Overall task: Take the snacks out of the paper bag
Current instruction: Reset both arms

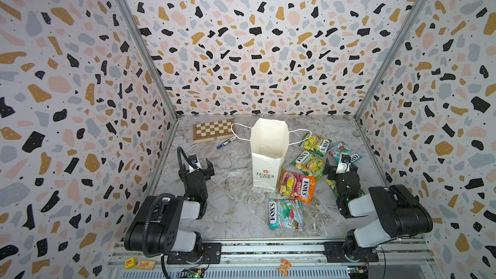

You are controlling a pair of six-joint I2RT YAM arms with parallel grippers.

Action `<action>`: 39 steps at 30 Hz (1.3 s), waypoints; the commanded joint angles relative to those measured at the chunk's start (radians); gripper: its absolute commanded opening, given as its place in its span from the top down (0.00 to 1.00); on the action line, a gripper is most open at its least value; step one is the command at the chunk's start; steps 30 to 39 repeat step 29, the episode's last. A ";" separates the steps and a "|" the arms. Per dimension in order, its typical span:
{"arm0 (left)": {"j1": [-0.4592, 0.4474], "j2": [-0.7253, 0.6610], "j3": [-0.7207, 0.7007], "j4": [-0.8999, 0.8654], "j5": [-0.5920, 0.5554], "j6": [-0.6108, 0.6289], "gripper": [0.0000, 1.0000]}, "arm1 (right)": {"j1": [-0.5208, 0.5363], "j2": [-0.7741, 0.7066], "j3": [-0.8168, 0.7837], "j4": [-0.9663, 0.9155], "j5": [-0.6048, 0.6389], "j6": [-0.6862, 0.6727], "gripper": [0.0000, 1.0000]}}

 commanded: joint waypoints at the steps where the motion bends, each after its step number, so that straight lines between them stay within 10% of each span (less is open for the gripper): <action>1: 0.006 -0.001 0.000 0.071 0.001 0.005 0.00 | 0.001 -0.004 0.011 0.037 -0.007 -0.008 0.01; 39: 0.006 -0.003 0.000 0.071 0.000 0.005 0.00 | 0.001 -0.007 0.009 0.035 -0.006 -0.008 0.01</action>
